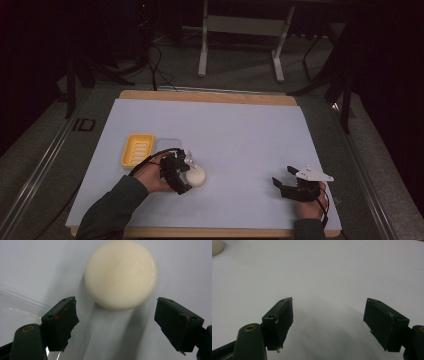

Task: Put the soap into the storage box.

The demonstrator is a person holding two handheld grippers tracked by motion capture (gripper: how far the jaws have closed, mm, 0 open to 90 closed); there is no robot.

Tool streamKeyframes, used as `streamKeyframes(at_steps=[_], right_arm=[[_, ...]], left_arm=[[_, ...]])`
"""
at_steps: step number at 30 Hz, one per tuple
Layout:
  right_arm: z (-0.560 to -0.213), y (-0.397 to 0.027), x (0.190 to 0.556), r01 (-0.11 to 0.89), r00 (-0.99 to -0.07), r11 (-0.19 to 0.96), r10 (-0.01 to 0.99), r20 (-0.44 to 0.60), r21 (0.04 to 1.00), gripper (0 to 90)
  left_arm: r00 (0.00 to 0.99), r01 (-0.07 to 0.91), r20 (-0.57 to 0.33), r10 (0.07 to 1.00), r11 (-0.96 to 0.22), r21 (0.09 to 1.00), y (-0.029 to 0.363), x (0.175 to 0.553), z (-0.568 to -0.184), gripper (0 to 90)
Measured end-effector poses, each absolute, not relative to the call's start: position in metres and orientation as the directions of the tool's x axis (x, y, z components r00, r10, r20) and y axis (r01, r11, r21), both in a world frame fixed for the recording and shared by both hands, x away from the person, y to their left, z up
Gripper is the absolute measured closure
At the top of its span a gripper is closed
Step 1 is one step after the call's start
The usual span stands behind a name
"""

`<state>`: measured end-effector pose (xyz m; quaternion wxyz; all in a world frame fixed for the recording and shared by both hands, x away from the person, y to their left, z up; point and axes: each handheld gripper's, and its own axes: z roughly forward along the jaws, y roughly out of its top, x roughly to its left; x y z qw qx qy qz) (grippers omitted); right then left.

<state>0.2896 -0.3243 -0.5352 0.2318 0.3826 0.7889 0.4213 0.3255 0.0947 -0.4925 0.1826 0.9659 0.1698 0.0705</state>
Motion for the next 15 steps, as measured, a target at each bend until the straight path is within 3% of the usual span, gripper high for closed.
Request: streamKeyframes(at_steps=[15], right_arm=[[-0.5352, -0.3243, 0.2896, 0.409, -0.6, 0.352, 0.799, -0.043, 0.842, 23.6]], left_arm=[[0.935, 0.305, 0.069, 0.347, -0.889, 0.342, 0.0856, 0.3299, -0.4958, 16.3]])
